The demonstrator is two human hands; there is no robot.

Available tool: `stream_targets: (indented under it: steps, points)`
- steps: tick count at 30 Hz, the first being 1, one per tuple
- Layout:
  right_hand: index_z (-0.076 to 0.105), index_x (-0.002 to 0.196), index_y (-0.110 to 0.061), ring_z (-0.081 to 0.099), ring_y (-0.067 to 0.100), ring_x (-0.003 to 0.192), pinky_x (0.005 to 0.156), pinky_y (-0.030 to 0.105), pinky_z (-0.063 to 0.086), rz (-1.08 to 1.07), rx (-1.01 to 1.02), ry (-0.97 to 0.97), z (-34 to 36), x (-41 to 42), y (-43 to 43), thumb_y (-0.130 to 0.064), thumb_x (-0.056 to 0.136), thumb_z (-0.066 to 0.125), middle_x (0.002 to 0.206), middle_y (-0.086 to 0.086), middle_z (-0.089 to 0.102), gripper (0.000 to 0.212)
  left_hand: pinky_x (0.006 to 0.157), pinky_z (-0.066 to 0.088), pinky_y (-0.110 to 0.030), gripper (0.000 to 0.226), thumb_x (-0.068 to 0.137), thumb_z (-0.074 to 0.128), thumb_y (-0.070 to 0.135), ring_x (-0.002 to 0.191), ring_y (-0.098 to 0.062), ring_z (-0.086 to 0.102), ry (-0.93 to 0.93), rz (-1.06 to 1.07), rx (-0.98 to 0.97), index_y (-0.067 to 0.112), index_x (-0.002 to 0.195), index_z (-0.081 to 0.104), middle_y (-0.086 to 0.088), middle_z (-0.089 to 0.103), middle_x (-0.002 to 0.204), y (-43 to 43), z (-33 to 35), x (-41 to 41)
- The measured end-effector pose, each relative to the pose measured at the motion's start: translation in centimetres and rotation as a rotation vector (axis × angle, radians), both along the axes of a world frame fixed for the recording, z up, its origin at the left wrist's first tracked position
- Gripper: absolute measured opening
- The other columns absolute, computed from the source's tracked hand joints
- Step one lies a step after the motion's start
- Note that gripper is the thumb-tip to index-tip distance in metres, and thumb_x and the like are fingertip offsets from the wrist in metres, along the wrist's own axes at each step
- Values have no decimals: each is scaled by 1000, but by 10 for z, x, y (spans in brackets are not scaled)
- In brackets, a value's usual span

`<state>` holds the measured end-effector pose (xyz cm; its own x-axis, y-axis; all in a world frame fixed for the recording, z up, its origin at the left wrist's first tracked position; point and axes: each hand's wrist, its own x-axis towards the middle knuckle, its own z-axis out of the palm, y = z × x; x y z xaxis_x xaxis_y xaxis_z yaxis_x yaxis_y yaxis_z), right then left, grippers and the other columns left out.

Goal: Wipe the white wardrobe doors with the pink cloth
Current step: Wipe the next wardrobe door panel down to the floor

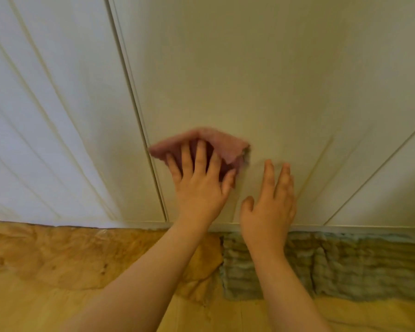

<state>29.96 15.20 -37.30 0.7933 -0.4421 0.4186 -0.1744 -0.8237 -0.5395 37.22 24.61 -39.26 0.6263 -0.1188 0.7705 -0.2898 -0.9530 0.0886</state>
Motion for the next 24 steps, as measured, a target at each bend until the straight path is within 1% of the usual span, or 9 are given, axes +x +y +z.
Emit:
stream_targets:
  steps: [3,6,9,12,15,18,20,21,24]
  points:
    - [32,144,-13,30,40,134,103,54,31,-15,-9,-29,-9,1,4,-2,73,64,151,18,24,78,115,-1,-53,62,91,39,45,140,-34,13,29,-7,-22,20,146,24,-13,24,148,-1,-17,-2]
    - [31,144,-14,30,39,135,103,54,31,5,-30,-18,-15,0,5,-3,74,64,151,17,25,79,103,19,-60,55,86,37,42,127,-38,28,234,-6,211,16,132,54,-17,57,130,23,-88,-27]
    - [27,146,-17,27,38,137,106,51,29,15,-55,45,-32,-3,1,-6,76,62,152,16,22,79,101,23,-62,54,84,36,45,122,-37,32,328,-26,302,15,117,67,-14,64,121,38,-115,-36]
    - [27,146,-17,25,37,137,107,51,27,9,-53,86,-40,-4,0,-6,75,64,153,16,20,81,103,26,-64,51,86,40,45,122,-39,32,159,-67,212,16,122,61,-15,60,125,23,-82,-21]
    - [30,145,-14,29,39,135,104,52,30,-3,-47,56,-45,0,2,-5,72,67,151,18,24,82,113,2,-55,51,90,41,43,132,-38,24,18,-52,83,18,135,39,-12,37,139,6,-56,-4]
    - [32,143,-13,34,41,132,101,54,34,-2,-35,60,-46,-1,6,-4,68,70,150,18,27,84,112,9,-53,54,98,27,46,131,-44,33,262,-24,112,13,139,41,-18,46,138,9,-87,-23]
    - [28,145,-16,30,39,135,105,51,30,11,-3,65,-44,-2,6,-4,72,67,152,16,23,84,112,5,-49,75,97,5,58,135,-46,29,518,-26,-15,6,141,36,-25,40,142,13,-100,-37]
    - [23,147,-18,24,36,138,108,49,26,15,28,69,-43,-3,3,-5,76,63,154,14,18,83,115,-8,-42,84,89,-5,67,140,-41,10,578,-47,-170,8,144,19,-23,20,150,8,-100,-41]
    - [11,149,-24,10,26,143,112,42,16,-11,122,103,-39,-1,-4,-8,83,55,157,7,5,81,107,-22,-24,96,75,-5,83,138,-24,-22,628,-106,-853,14,142,-8,-10,-18,149,-27,-66,-37]
